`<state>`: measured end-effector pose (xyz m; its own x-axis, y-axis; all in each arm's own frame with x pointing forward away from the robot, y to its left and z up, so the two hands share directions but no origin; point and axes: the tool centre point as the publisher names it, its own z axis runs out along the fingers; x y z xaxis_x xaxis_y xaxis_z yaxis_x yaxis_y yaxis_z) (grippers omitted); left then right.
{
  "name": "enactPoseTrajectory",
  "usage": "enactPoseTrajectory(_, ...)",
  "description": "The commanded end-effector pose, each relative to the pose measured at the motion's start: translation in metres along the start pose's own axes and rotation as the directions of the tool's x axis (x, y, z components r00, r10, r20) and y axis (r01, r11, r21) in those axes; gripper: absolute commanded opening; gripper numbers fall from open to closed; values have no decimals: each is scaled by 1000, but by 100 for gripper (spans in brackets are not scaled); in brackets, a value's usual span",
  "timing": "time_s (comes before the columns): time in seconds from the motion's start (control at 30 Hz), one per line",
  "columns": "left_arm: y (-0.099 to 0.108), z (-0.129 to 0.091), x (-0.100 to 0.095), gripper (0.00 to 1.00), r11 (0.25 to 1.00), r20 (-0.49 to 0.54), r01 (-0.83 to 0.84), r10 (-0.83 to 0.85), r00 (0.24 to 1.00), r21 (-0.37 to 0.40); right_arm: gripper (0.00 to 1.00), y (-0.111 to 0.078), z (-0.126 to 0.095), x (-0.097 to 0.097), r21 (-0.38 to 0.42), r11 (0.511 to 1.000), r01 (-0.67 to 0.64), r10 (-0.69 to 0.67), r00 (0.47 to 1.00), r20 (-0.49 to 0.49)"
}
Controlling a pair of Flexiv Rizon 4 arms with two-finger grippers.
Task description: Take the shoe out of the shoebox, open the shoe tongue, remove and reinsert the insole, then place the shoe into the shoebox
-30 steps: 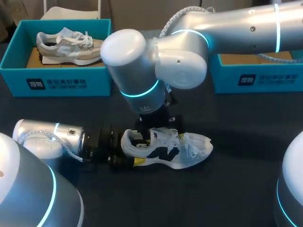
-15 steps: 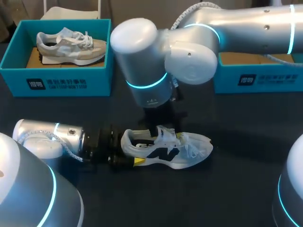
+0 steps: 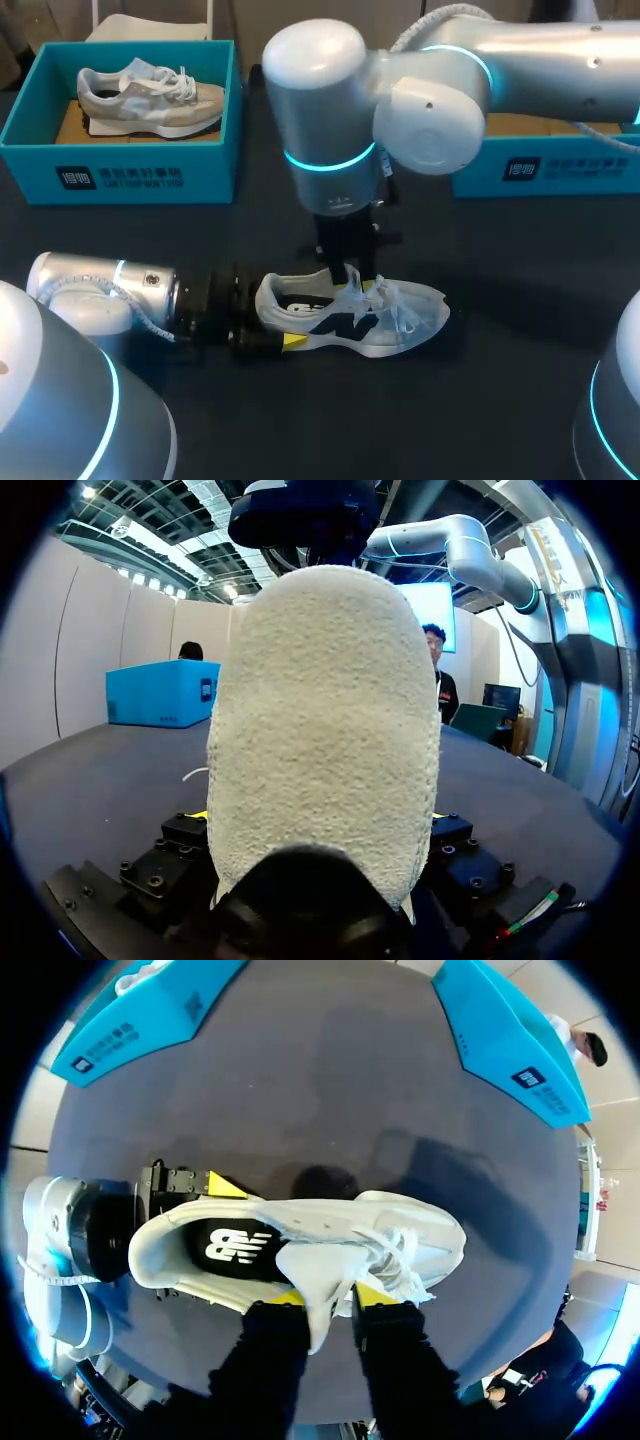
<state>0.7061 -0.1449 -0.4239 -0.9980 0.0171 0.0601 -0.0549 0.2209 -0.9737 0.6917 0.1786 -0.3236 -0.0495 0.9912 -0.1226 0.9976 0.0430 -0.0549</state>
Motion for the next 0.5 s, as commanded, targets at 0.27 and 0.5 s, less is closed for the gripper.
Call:
enactPoseTrajectory(0.27,5,-2,0,0,1000,4,0,0,1000,1,0,-4,-6,-58,8,999,37,-33,955,-293)
enactPoseTrajectory(0.5,5,-2,0,0,1000,4,0,0,1000,1,0,-8,6,-87,42,999,28,-7,903,-429)
